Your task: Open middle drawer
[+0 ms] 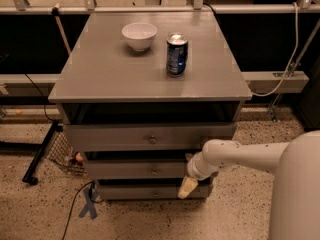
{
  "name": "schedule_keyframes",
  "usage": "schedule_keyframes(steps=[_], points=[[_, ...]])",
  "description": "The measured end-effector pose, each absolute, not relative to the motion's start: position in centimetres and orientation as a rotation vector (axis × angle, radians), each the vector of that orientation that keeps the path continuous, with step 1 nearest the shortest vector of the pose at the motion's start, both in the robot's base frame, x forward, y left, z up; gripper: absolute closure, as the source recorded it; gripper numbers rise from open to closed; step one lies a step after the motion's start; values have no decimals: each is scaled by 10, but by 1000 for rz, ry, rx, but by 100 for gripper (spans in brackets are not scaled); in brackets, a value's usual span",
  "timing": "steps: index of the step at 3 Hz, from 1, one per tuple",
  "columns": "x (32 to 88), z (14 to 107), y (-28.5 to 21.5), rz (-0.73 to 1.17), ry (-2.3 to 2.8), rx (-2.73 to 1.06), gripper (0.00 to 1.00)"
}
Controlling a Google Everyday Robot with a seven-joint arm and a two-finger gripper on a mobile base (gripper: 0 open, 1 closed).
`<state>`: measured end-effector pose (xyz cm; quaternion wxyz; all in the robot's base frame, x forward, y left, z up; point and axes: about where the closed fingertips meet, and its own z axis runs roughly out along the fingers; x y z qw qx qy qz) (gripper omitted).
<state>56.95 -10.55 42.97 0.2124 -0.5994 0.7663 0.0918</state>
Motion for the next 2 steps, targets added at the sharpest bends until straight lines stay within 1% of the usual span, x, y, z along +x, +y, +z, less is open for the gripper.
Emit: schedule_keyframes(steps=[2], points=[[585, 423, -100, 148, 2068, -1693, 0]])
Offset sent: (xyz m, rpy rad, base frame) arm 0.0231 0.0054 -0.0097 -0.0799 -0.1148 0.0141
